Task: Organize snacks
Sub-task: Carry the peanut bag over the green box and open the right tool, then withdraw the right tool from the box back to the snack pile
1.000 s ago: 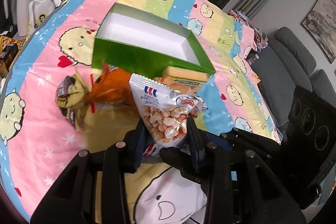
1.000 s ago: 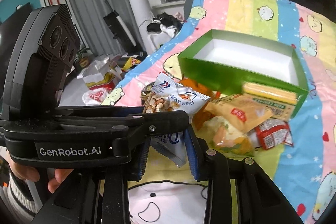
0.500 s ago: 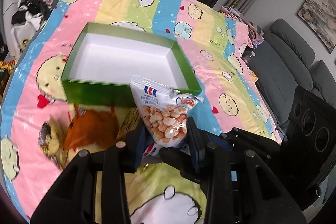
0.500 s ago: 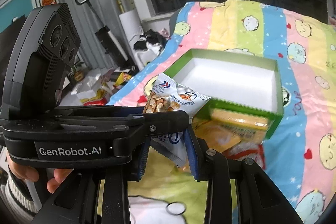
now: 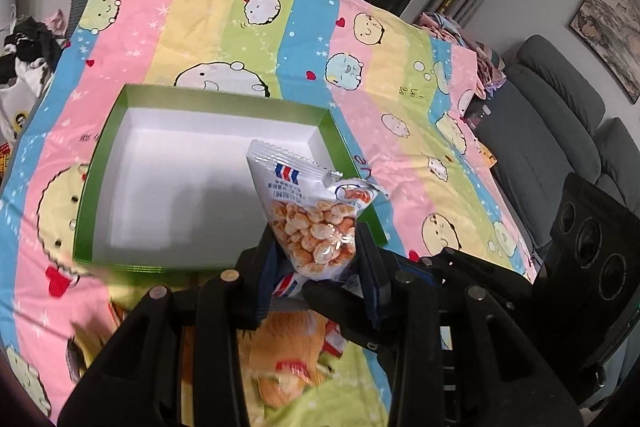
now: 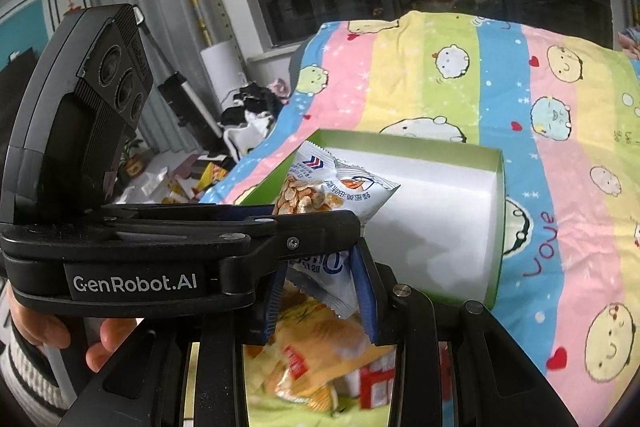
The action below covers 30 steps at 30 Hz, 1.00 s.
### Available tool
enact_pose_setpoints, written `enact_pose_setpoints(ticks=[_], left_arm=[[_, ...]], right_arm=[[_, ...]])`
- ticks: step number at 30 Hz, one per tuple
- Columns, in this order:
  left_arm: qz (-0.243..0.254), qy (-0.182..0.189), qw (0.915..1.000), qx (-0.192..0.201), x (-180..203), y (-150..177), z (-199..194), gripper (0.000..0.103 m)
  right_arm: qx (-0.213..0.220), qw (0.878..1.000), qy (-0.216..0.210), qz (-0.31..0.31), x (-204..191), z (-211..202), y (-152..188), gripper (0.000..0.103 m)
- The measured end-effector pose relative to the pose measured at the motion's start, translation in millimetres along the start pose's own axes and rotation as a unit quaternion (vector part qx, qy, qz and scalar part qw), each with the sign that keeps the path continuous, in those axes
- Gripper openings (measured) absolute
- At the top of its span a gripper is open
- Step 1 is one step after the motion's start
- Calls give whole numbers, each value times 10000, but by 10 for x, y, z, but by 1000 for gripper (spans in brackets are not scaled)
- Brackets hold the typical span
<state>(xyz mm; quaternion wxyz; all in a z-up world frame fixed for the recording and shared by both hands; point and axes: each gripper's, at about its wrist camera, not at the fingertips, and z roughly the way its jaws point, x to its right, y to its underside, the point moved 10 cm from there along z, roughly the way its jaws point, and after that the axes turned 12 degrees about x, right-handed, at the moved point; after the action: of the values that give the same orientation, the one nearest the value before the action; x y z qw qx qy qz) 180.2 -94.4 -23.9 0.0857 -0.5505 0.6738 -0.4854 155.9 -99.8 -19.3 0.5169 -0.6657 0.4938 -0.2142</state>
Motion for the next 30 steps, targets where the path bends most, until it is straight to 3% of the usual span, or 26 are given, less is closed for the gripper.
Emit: enact_pose_setpoints(ticks=[13,16,18,20,30], left_arm=[[-758,-209,9956,-516,-376,-67,577,36],[-761,-358,9949,-564,-419,-38,628,51],[-719,-501,9946,-563,-456,-35,632,75],[-658,-622,9947,-490,-487,-66,589,77],[-245,-806,9963,140,-429,-290,23,85]], right_arm=[[-615,9977,-22,277,345,579,8,35],[-685,9971,63,334,391,639,46,35],[-726,9967,73,367,423,645,64,40],[-725,9964,111,424,459,614,72,49],[-221,9967,170,757,580,84,-79,58]])
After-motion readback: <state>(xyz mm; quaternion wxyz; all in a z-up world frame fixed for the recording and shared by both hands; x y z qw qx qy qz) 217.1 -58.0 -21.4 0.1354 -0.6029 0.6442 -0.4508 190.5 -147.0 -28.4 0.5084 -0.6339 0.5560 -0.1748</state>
